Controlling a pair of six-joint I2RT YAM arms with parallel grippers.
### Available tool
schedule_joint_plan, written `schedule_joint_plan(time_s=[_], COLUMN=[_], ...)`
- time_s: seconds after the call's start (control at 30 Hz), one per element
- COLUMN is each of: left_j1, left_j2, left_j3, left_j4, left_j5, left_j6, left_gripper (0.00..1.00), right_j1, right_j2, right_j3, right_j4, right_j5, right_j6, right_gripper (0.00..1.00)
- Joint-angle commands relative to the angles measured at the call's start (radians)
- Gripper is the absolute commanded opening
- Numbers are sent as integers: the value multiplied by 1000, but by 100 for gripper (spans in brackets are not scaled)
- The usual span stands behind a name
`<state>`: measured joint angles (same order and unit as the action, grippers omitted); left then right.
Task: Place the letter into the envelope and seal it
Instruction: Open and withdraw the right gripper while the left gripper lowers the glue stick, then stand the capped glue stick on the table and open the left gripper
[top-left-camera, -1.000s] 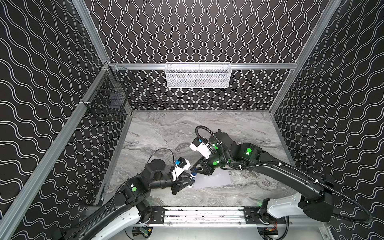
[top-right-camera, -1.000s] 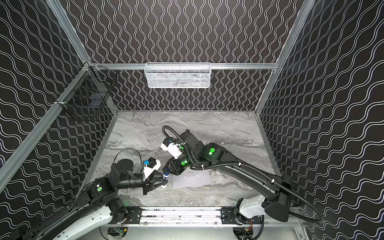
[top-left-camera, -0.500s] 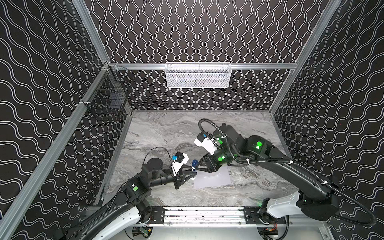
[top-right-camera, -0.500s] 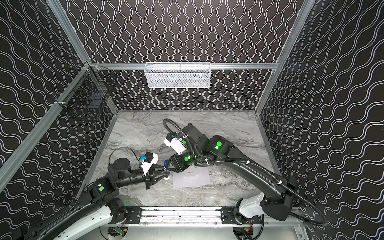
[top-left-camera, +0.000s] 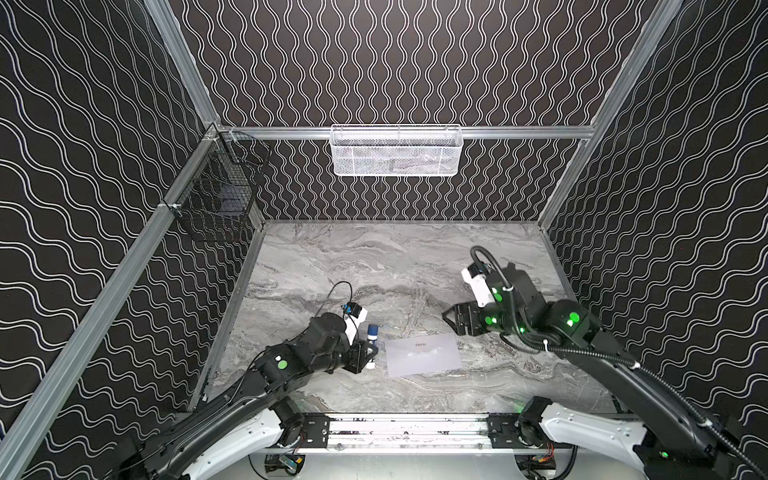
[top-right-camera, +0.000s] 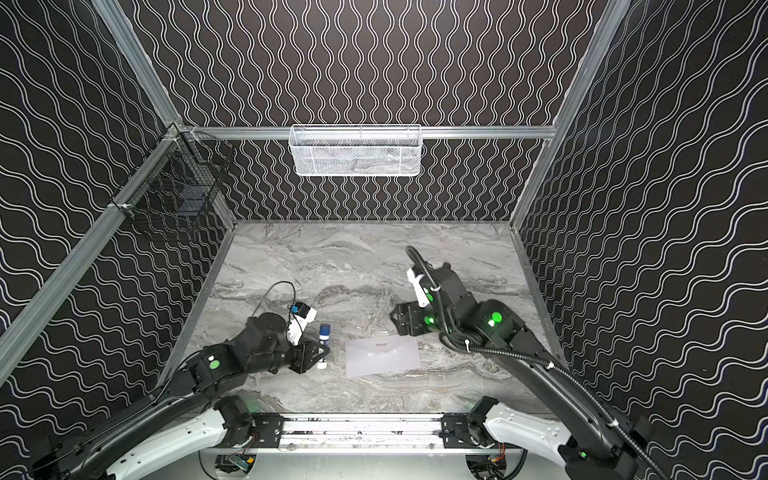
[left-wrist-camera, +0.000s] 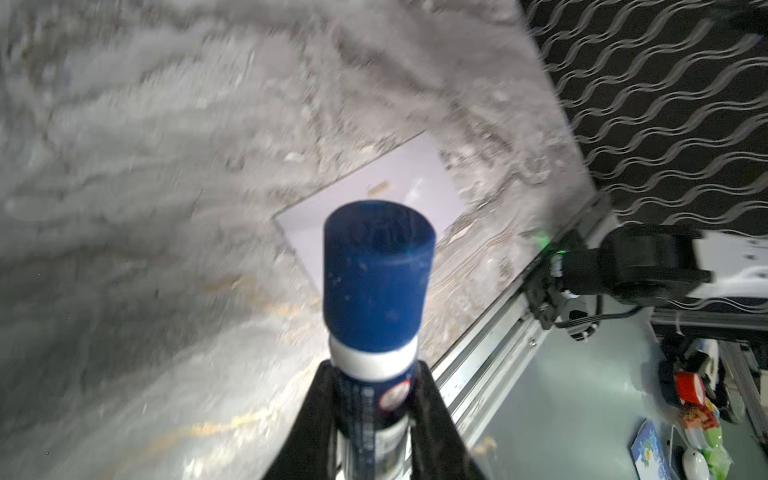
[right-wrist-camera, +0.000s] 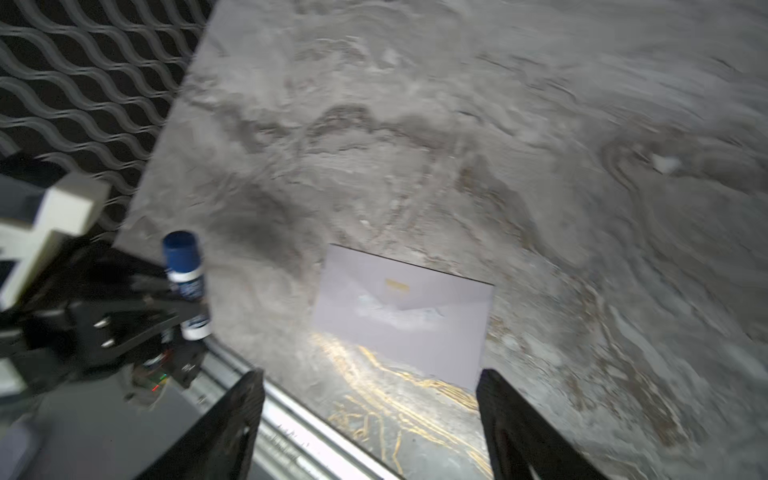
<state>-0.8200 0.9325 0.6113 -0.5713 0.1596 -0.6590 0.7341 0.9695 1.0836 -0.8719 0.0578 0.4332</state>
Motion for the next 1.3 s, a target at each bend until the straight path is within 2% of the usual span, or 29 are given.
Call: schedule_joint_plan(time_s=[0.0, 0.13, 0.47, 0.6, 0.73, 0.93, 1.1, 1.2, 1.27], left_j1=[-1, -12, -91, -94, -94, -94, -95, -94, -94], left_j2=[52, 158, 344, 345, 345, 375, 331, 295, 258], left_j3=[-38, -51, -97, -87, -99, -114, -121, -110, -95], left_j4=[-77, -72, 49, 30, 40, 74, 60, 41, 27], left_j5=[-36, -27, -30, -48, -55, -48, -53, -69, -101], left_j6=[-181, -228, -307, -294, -291, -281, -284, -272, -250], left_gripper=[0, 0, 0, 25, 39, 40, 42, 52, 63], right_j1=[-44, -83, -120, -130, -136, -144, -147, -147, -147], right_j2=[-66, -104, -116, -138, -139, -141, -145, -137, -126], right_j3=[-119, -203, -265, -270, -271, -267, -258, -265, -283], right_j4=[130, 194, 210, 201, 191, 181, 178, 211, 253], right_j5=[186, 191, 157, 159, 153, 136, 135, 149, 212], right_j6=[87, 73, 49, 36, 32, 23, 12, -4, -15], right_gripper=[88, 91, 91, 91, 92, 90, 91, 93, 98])
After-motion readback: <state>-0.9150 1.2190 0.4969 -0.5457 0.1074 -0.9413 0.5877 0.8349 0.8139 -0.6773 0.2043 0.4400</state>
